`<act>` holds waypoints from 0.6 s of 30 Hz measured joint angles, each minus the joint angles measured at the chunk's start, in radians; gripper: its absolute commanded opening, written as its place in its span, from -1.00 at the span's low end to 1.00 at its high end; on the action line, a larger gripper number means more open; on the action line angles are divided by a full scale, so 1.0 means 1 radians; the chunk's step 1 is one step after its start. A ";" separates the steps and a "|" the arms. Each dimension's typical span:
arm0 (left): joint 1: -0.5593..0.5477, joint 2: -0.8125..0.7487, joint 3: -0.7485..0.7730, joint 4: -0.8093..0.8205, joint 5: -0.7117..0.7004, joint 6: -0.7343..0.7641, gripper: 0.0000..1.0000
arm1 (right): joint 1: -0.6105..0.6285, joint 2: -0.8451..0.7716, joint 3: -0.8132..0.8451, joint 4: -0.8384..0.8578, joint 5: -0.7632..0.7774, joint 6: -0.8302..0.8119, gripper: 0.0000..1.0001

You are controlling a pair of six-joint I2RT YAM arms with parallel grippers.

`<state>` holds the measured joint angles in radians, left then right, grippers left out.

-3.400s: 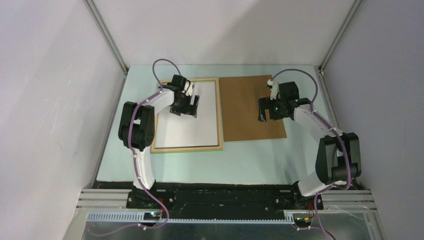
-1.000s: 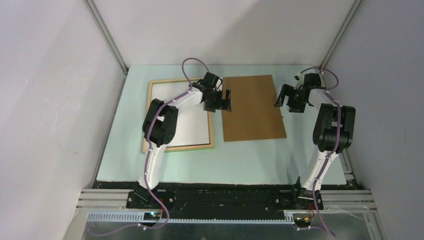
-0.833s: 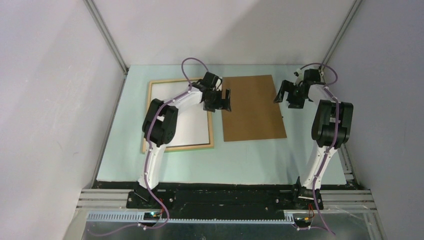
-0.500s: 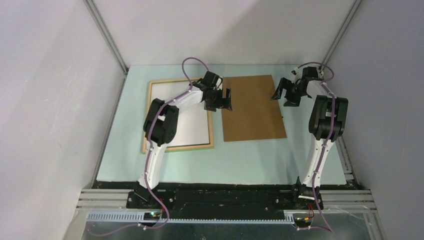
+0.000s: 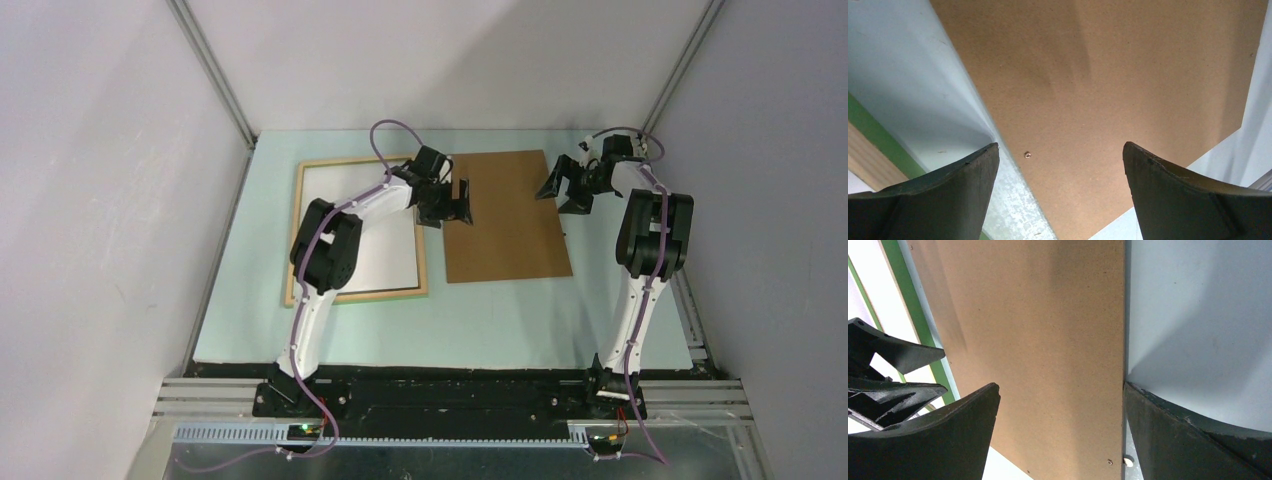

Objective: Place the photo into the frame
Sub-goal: Move the photo frame to the center of the board, then turn over the photo frame item at the center of the board.

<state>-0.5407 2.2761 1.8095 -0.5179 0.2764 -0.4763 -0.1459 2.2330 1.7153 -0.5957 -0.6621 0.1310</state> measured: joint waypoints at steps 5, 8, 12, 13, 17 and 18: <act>-0.010 0.000 -0.002 0.008 -0.003 -0.021 0.99 | 0.000 0.000 -0.005 0.002 -0.011 0.000 0.94; -0.011 0.000 -0.002 0.008 -0.002 -0.023 0.98 | 0.000 0.000 -0.007 0.004 -0.017 0.000 0.92; -0.011 0.000 -0.002 0.008 0.006 -0.022 0.98 | -0.003 0.000 -0.014 0.013 -0.032 -0.001 0.84; -0.011 0.000 -0.002 0.007 0.008 -0.021 0.98 | -0.004 0.000 -0.017 0.016 -0.038 -0.002 0.83; -0.011 0.000 -0.003 0.002 0.020 -0.020 0.97 | -0.015 -0.010 -0.048 0.041 -0.074 -0.012 0.76; -0.011 -0.001 -0.004 -0.002 0.024 -0.019 0.97 | -0.017 -0.017 -0.060 0.045 -0.080 -0.016 0.74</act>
<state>-0.5518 2.2753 1.8057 -0.5194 0.3000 -0.4957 -0.1627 2.2162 1.6550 -0.5510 -0.7422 0.1154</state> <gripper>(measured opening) 0.993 0.899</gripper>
